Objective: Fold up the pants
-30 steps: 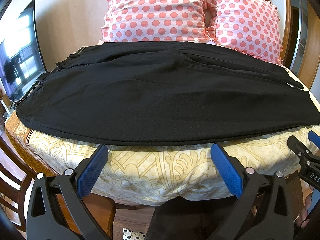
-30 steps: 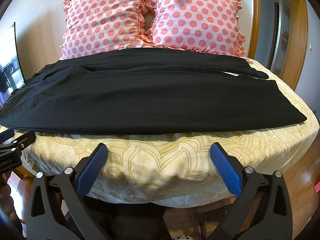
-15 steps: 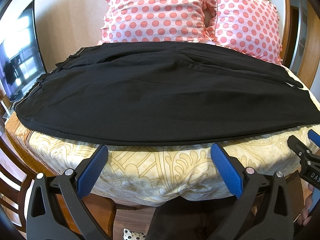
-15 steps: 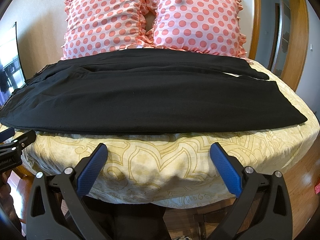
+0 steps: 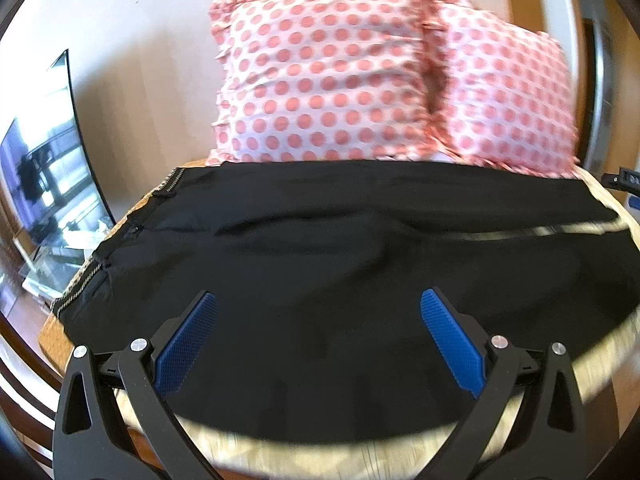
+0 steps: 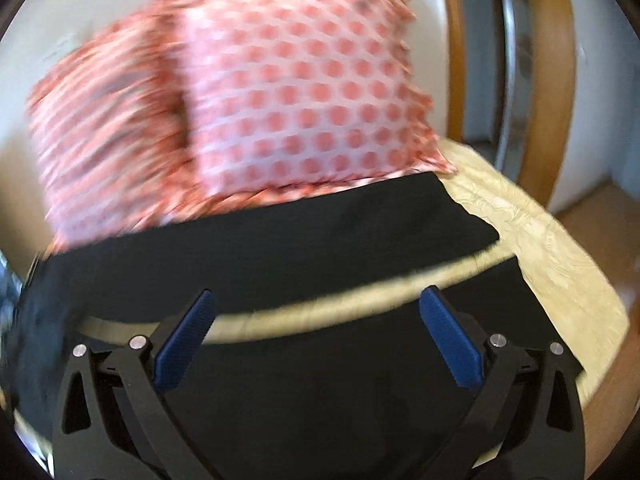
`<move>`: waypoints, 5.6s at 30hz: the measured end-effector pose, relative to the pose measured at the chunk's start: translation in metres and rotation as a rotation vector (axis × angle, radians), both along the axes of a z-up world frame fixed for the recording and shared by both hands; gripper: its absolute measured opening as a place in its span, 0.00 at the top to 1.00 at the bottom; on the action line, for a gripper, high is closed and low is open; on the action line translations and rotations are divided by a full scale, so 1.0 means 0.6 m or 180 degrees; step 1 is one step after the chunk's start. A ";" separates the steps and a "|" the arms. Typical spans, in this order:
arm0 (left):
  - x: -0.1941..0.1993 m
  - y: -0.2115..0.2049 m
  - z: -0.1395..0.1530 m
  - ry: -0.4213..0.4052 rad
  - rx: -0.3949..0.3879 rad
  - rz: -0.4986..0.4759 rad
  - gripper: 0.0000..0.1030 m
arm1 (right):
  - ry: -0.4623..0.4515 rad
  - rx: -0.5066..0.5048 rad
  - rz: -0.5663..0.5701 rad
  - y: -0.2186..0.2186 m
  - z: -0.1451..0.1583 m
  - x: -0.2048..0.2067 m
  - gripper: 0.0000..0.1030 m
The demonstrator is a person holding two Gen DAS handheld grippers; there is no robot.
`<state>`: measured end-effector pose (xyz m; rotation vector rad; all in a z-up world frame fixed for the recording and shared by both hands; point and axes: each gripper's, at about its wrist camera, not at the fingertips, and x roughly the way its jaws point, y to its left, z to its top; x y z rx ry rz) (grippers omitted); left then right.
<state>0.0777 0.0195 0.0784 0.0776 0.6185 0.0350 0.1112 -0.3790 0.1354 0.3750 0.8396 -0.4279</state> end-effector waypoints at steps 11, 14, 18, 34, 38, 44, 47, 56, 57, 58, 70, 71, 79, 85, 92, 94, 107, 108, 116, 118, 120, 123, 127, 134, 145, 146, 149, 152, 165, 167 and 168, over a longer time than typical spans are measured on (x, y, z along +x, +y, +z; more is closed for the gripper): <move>0.101 0.015 -0.031 0.0190 -0.0240 -0.0002 0.01 | 0.0449 0.0512 -0.1397 -0.240 -0.125 0.242 0.35; 0.110 0.013 -0.038 0.0215 -0.0263 -0.0030 0.01 | 0.0676 0.0335 -0.1520 -0.258 -0.151 0.273 0.35; 0.117 0.012 -0.046 0.0264 -0.0265 -0.0040 0.01 | 0.0825 0.0088 -0.1547 -0.262 -0.183 0.266 0.52; 0.042 0.066 -0.020 0.0108 -0.0362 0.0189 0.01 | -0.1030 0.0741 -0.0609 -0.148 -0.007 -0.098 0.98; 0.028 0.088 -0.014 0.0086 -0.0385 0.0276 0.01 | -0.1109 0.1078 -0.0669 -0.092 -0.025 -0.256 0.98; 0.044 0.116 0.007 0.0044 -0.0526 0.0227 0.01 | -0.0869 0.1759 -0.0881 -0.094 -0.108 -0.296 0.92; 0.057 0.130 0.021 -0.0021 -0.0557 0.0191 0.01 | -0.0859 0.1950 -0.0964 -0.091 -0.122 -0.299 0.66; 0.189 0.176 0.039 0.0103 -0.1112 0.0053 0.01 | -0.0904 0.1852 -0.1003 -0.114 -0.141 -0.270 0.98; 0.211 0.174 0.039 0.0152 -0.1094 0.0084 0.01 | -0.1049 0.1733 -0.0982 -0.117 -0.125 -0.280 0.98; 0.242 0.173 0.038 0.0214 -0.1088 0.0110 0.01 | -0.1138 0.1636 -0.0972 -0.119 -0.113 -0.287 0.98; 0.518 0.137 -0.058 0.1355 -0.1029 0.0564 0.34 | -0.1321 0.1390 -0.0906 -0.145 -0.068 -0.298 0.98; 0.528 0.139 -0.067 0.1437 -0.1034 0.0621 0.48 | -0.1329 0.1391 -0.0900 -0.146 -0.068 -0.297 0.98; 0.378 0.216 0.017 0.0830 -0.1649 0.0511 0.87 | -0.1417 0.1151 -0.0802 -0.160 -0.047 -0.284 0.98; 0.057 0.242 0.044 0.0142 -0.1538 0.0472 0.86 | -0.1420 0.1055 -0.0896 -0.184 -0.048 -0.303 0.98; -0.088 0.234 -0.106 0.0470 -0.1765 0.0810 0.86 | -0.1044 0.1244 -0.1169 -0.205 -0.113 -0.321 0.98; -0.083 0.236 -0.108 0.0425 -0.1746 0.0801 0.86 | -0.1000 0.1272 -0.1158 -0.208 -0.117 -0.320 0.98; -0.081 0.228 -0.103 0.0572 -0.1526 0.0489 0.84 | -0.0765 0.1199 -0.1363 -0.205 -0.121 -0.357 0.98; -0.085 0.230 -0.103 0.0565 -0.1522 0.0463 0.86 | -0.0763 0.1203 -0.1383 -0.203 -0.125 -0.364 0.98; -0.110 0.237 -0.108 0.0415 -0.1505 0.0341 0.85 | -0.0625 0.1088 -0.1432 -0.191 -0.141 -0.369 0.98; -0.127 0.246 -0.104 0.0357 -0.1574 0.0260 0.85 | -0.0589 0.1061 -0.1435 -0.188 -0.140 -0.369 0.98; -0.149 0.257 -0.093 0.0302 -0.1537 0.0276 0.85 | -0.0551 0.0998 -0.1459 -0.183 -0.134 -0.372 0.92; -0.181 0.290 -0.064 0.0095 -0.1304 0.0533 0.84 | -0.0544 0.0595 -0.1635 -0.166 -0.096 -0.388 0.64; -0.163 0.315 -0.025 -0.0143 -0.1129 0.0613 0.24 | -0.0813 -0.0023 -0.1157 -0.116 -0.032 -0.364 0.51; -0.048 0.285 -0.055 0.0117 -0.0715 0.0395 0.23 | -0.0508 0.0054 -0.0058 -0.036 -0.064 -0.247 0.42; -0.090 0.300 -0.111 0.0004 -0.0787 0.0387 0.26 | -0.0620 0.0086 -0.0393 -0.049 -0.096 -0.334 0.28; -0.090 0.303 -0.110 -0.0006 -0.0817 0.0375 0.25 | -0.0783 0.0171 -0.0608 -0.070 -0.086 -0.355 0.25; -0.089 0.299 -0.110 -0.0017 -0.0837 0.0340 0.19 | -0.0899 0.0566 -0.1130 -0.143 -0.084 -0.396 0.25; -0.086 0.293 -0.112 -0.0021 -0.0804 0.0342 0.15 | -0.0813 0.0728 -0.1395 -0.182 -0.089 -0.407 0.30; -0.089 0.293 -0.111 -0.0061 -0.0856 0.0299 0.13 | -0.0676 0.0775 -0.1468 -0.180 -0.126 -0.374 0.56; -0.088 0.293 -0.111 -0.0064 -0.0866 0.0296 0.13 | -0.0683 0.0779 -0.1543 -0.183 -0.130 -0.385 0.70; -0.088 0.294 -0.112 -0.0068 -0.0873 0.0296 0.13 | -0.0742 0.0838 -0.1554 -0.185 -0.132 -0.391 0.72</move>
